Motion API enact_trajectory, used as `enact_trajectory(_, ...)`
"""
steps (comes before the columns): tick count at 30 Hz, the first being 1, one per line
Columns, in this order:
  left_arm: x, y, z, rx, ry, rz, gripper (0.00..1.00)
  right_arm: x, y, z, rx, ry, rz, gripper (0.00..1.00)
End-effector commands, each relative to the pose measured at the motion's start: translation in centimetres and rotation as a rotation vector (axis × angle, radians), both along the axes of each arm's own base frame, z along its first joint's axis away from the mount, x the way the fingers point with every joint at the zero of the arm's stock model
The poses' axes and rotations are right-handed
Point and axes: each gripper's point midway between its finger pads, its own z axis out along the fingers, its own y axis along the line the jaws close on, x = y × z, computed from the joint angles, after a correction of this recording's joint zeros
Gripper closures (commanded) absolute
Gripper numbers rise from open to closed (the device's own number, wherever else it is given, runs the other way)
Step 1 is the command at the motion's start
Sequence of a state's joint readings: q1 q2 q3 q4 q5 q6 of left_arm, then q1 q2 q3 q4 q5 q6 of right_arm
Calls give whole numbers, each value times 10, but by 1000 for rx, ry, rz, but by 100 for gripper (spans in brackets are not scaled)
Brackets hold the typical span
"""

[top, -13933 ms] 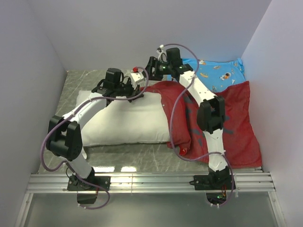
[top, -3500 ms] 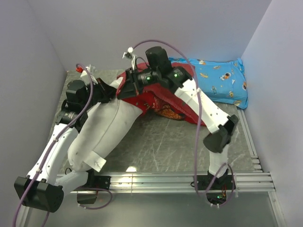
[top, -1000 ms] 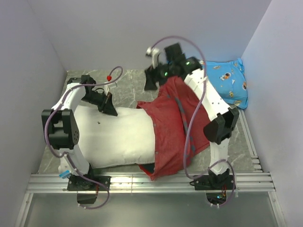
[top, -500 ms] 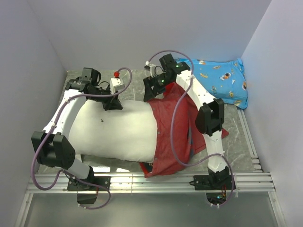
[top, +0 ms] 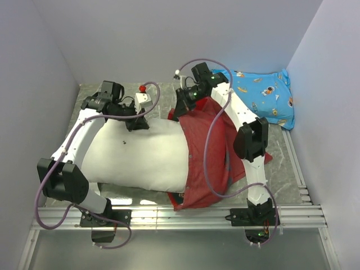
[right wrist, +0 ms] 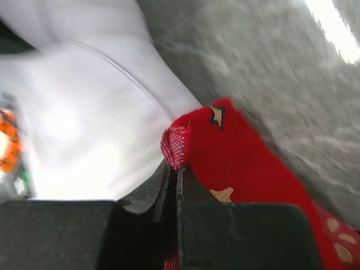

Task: Put the pillow into the pillowcase

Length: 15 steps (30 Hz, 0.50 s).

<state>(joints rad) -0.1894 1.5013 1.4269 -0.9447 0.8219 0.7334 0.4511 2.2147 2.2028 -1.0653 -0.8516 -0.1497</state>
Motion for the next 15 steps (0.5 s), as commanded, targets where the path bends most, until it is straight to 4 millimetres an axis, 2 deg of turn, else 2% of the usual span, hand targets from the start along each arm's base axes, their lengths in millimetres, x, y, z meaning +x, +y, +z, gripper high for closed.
enact_trajectory(1, -5, -32, 48, -119, -135, -63, 100, -8, 30, 110, 259, -86, -1, 100)
enact_trajectory(2, -5, -37, 55, -139, -147, -68, 100, -13, 41, 136, 334, -76, -5, 100)
enact_trajectory(3, -5, -42, 61, -156, -154, -71, 100, -22, 49, 151, 370, -79, 6, 100)
enact_trajectory(4, -3, -53, 71, -191, -168, -69, 100, -35, 61, 175, 430, -134, 27, 100)
enact_trajectory(5, -3, -58, 75, -215, -170, -73, 100, -47, 68, 187, 460, -66, 2, 100)
enact_trajectory(7, -3, -71, 93, -278, -197, -72, 100, -61, 77, 194, 485, -33, -38, 100)
enact_trajectory(8, -4, -74, 93, -294, -190, -71, 100, -69, 88, 205, 525, -4, -56, 100)
enact_trajectory(9, -9, -78, 100, -316, -208, -81, 100, -67, 92, 199, 520, 22, -99, 100)
enact_trajectory(10, -9, -81, 105, -340, -216, -73, 100, -67, 95, 203, 529, 31, -130, 100)
enact_trajectory(11, -12, -81, 99, -343, -201, -71, 100, -64, 98, 204, 534, 51, -162, 100)
enact_trajectory(12, -17, -79, 100, -343, -210, -68, 100, -51, 100, 199, 523, 34, -234, 100)
enact_trajectory(14, -22, -75, 86, -334, -170, -36, 100, -31, 97, 180, 466, 40, -328, 100)
enact_trajectory(15, -24, -69, 86, -327, -180, -10, 100, -14, 96, 166, 441, 31, -378, 100)
